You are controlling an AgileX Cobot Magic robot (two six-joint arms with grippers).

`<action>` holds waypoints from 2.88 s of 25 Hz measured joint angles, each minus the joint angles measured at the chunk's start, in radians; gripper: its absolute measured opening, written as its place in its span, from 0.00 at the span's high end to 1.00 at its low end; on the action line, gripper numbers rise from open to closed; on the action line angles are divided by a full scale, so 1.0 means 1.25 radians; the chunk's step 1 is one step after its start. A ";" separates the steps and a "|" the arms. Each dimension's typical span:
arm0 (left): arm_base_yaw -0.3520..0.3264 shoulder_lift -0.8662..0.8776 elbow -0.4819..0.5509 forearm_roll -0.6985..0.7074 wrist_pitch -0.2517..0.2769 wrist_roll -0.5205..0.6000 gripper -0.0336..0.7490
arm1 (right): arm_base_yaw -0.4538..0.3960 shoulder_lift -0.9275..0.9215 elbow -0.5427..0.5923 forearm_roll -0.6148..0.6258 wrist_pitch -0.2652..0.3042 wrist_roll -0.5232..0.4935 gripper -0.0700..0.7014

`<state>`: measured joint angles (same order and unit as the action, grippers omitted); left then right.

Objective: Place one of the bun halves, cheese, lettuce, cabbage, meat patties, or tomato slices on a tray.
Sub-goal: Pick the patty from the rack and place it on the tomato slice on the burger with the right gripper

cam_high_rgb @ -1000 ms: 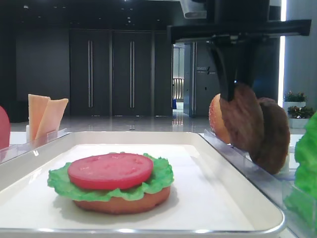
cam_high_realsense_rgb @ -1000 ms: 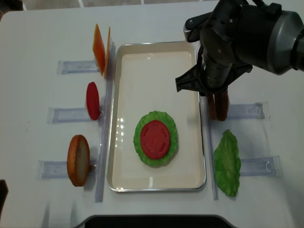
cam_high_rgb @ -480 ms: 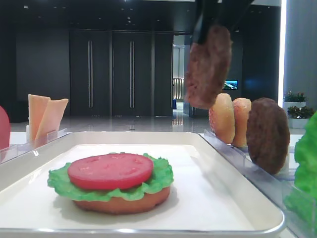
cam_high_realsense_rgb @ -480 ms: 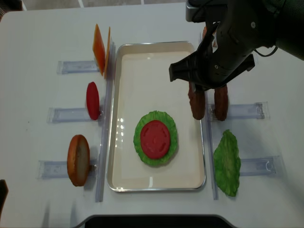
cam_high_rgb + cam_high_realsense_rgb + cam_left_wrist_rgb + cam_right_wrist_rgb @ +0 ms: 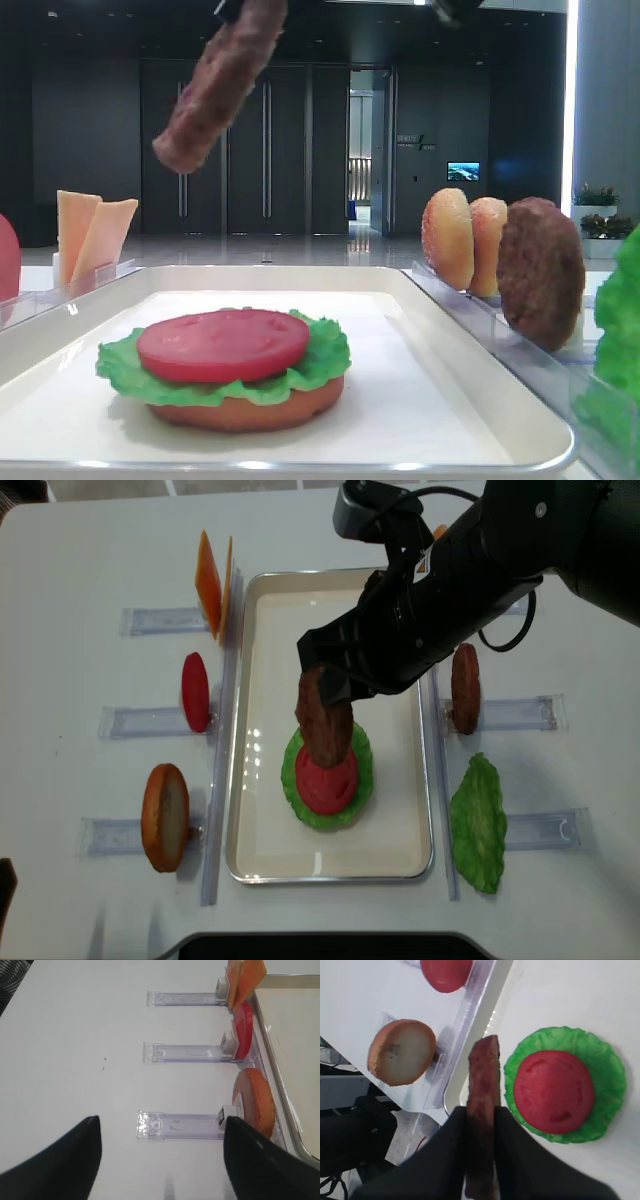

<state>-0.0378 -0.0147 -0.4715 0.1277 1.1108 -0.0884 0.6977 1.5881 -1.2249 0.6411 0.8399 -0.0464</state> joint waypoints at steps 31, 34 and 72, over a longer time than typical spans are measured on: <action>0.000 0.000 0.000 0.000 0.000 0.000 0.22 | -0.037 0.185 0.040 0.231 -0.009 -0.278 0.75; 0.000 0.000 0.000 0.000 0.000 0.000 0.22 | -0.040 0.186 0.040 0.232 -0.013 -0.287 0.75; 0.000 0.000 0.000 0.000 0.000 0.000 0.22 | -0.040 0.189 0.040 0.048 -0.076 -0.215 0.22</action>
<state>-0.0378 -0.0147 -0.4715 0.1277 1.1108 -0.0884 0.6481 1.8249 -1.1748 0.7013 0.7445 -0.3154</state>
